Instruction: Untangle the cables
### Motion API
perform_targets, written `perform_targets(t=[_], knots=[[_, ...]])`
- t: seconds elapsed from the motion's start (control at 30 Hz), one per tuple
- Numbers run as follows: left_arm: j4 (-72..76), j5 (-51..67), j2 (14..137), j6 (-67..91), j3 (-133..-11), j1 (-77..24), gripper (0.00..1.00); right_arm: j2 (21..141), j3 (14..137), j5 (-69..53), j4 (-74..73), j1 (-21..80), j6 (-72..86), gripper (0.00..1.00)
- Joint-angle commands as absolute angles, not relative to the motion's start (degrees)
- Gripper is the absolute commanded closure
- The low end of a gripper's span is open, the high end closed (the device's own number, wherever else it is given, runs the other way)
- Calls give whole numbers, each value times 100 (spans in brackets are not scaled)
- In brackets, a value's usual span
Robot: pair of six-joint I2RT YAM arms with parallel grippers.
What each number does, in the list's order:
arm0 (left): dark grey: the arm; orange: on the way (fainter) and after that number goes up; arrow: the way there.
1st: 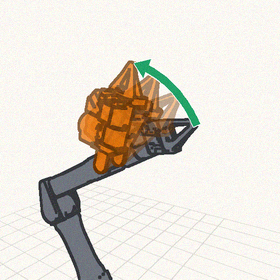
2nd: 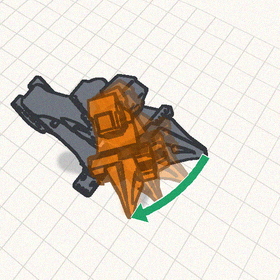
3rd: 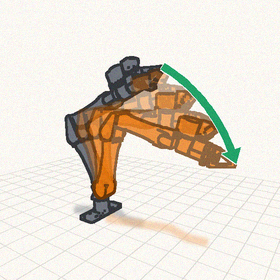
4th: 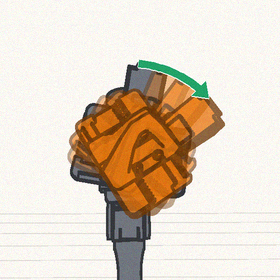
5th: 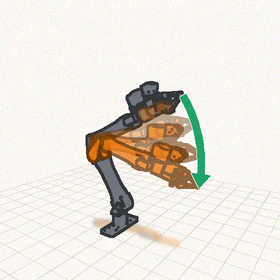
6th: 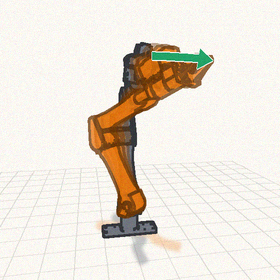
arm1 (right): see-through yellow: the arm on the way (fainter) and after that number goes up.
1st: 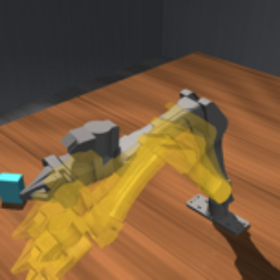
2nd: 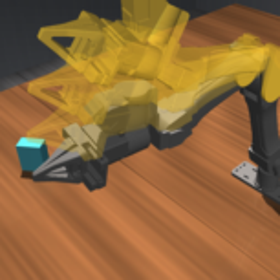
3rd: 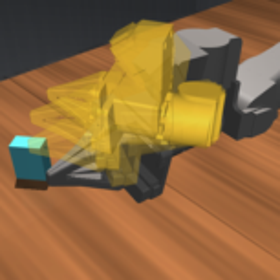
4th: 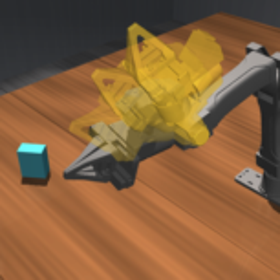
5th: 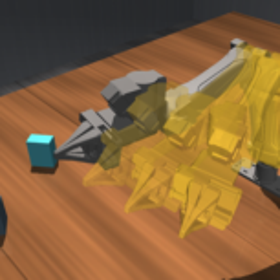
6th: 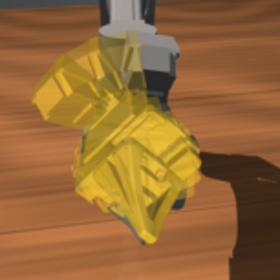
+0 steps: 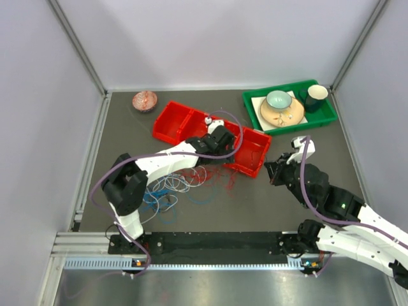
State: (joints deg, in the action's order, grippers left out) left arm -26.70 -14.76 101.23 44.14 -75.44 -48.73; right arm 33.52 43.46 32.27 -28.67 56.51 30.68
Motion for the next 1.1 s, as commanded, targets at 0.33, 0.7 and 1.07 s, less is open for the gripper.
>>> perform_targets(t=[0.33,0.7,1.07], knots=[[-2127,-2048,10485,4140,-7418,-4983,39,3357,4395,3331,-2769,5704,3094,100],[-2048,-2154,10415,4148,-6979,-4983,46,3384,4403,3313,-2769,5704,3120,100],[-3031,-3234,8618,4395,-6374,-4589,100,3217,4456,3375,-2777,5695,3059,100]])
